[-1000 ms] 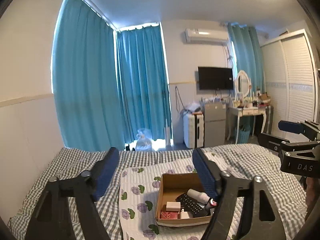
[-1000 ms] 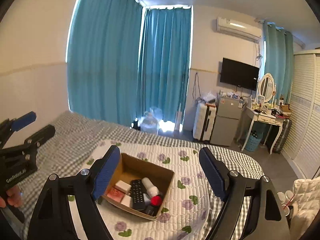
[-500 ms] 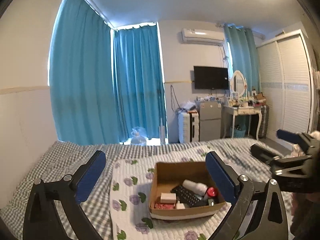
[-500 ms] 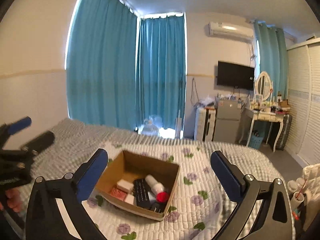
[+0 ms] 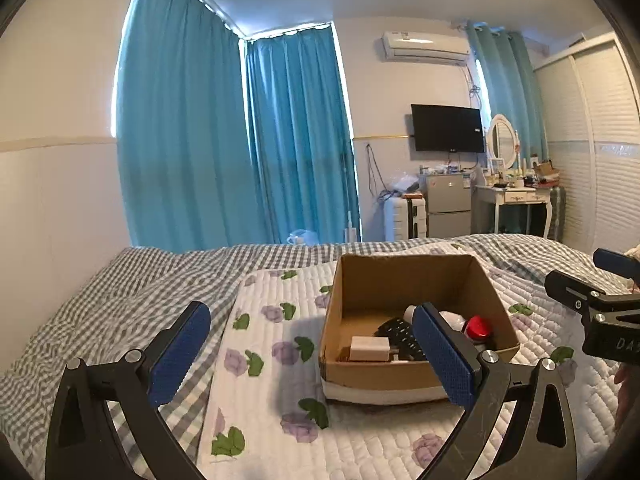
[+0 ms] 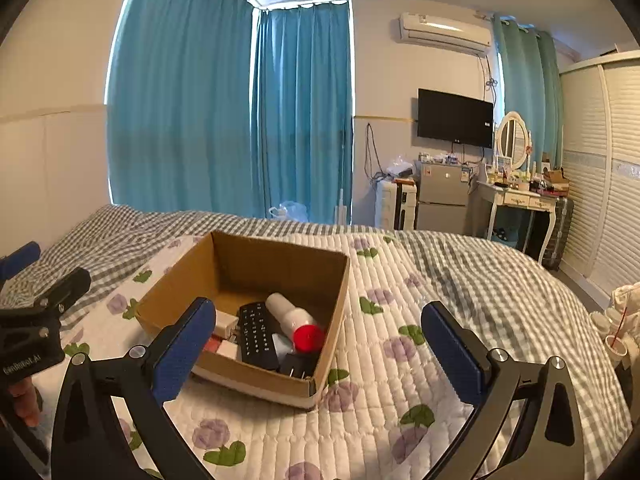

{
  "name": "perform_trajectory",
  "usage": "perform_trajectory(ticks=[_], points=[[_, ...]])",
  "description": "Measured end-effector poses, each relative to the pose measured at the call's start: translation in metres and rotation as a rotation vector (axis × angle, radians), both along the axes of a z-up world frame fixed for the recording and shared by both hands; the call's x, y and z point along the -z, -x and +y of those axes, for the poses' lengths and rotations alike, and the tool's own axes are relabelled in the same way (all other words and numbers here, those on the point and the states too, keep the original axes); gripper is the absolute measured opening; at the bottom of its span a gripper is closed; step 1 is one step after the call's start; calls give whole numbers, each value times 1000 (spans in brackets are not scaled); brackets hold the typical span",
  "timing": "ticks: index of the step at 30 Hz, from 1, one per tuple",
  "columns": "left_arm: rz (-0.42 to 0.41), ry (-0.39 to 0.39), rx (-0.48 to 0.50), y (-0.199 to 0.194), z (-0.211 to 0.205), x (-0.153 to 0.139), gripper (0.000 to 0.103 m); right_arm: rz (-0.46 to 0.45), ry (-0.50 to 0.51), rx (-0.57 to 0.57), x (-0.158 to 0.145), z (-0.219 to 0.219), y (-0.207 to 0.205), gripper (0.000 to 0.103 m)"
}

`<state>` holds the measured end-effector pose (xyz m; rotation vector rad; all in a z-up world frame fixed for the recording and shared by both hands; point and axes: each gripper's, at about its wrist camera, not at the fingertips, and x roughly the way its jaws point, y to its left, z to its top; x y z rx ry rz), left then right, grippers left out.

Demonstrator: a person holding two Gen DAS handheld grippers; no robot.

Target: Organize rigid objects

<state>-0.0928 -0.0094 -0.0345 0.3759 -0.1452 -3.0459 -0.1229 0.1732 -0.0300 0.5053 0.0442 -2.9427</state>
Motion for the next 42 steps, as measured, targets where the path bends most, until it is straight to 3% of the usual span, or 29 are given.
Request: perform_trajectory(ticks=[7, 42], points=[[13, -31, 7, -3, -5, -1, 103, -7, -23, -5, 8, -7, 3, 103], [-60, -36, 41, 6, -1, 8, 103, -36, -26, 15, 16, -7, 5, 103]])
